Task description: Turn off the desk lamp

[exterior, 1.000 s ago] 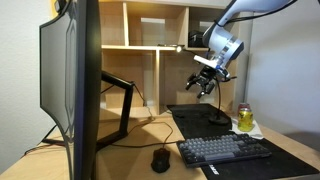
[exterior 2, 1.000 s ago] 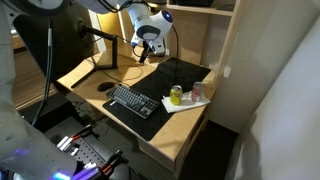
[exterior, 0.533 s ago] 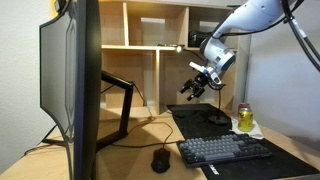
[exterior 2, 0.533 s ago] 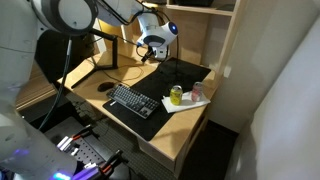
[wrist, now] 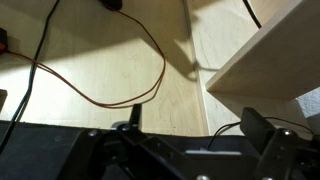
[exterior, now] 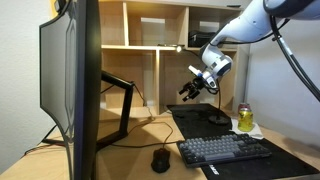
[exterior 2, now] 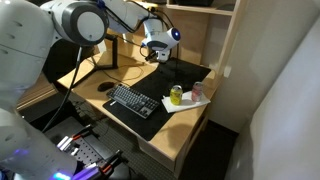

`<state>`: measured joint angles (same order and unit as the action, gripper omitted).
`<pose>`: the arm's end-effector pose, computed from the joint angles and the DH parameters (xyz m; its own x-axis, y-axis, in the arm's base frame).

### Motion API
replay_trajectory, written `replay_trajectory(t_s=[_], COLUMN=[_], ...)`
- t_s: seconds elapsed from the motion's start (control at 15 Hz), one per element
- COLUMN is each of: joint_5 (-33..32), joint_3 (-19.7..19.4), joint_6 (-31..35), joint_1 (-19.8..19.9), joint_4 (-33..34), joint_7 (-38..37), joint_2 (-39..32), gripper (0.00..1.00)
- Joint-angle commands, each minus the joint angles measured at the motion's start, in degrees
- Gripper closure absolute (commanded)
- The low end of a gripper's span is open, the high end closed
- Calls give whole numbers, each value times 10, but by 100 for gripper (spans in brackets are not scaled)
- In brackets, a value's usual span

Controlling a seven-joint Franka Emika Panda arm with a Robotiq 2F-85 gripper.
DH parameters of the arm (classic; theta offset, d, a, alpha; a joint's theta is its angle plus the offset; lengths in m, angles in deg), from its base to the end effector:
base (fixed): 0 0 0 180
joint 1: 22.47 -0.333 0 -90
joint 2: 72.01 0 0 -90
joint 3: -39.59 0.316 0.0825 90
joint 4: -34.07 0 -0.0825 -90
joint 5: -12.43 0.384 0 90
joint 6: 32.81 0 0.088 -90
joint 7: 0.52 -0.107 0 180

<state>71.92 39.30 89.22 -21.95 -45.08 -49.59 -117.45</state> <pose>0.7419 0.0283 0.2528 0.1792 -0.6878 -0.7035 -0.9630 0.0238 -0.2686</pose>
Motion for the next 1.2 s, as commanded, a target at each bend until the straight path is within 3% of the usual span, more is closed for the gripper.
replay_trajectory(t_s=[0.0,0.4,0.6,0.93,1.13], joint_5=[9,84,75,65,22], joint_3=[9,17,14,22,-7], joint_6=[-3,79,102,94,109], joint_1=[9,4,1,6,-15], joint_4=[31,94,115,110,86], joint_7=[-17,-47,-96,-93,-190], joint_2=[-30,-103,-116,-111,-97], gripper=[0,0,0,0,0])
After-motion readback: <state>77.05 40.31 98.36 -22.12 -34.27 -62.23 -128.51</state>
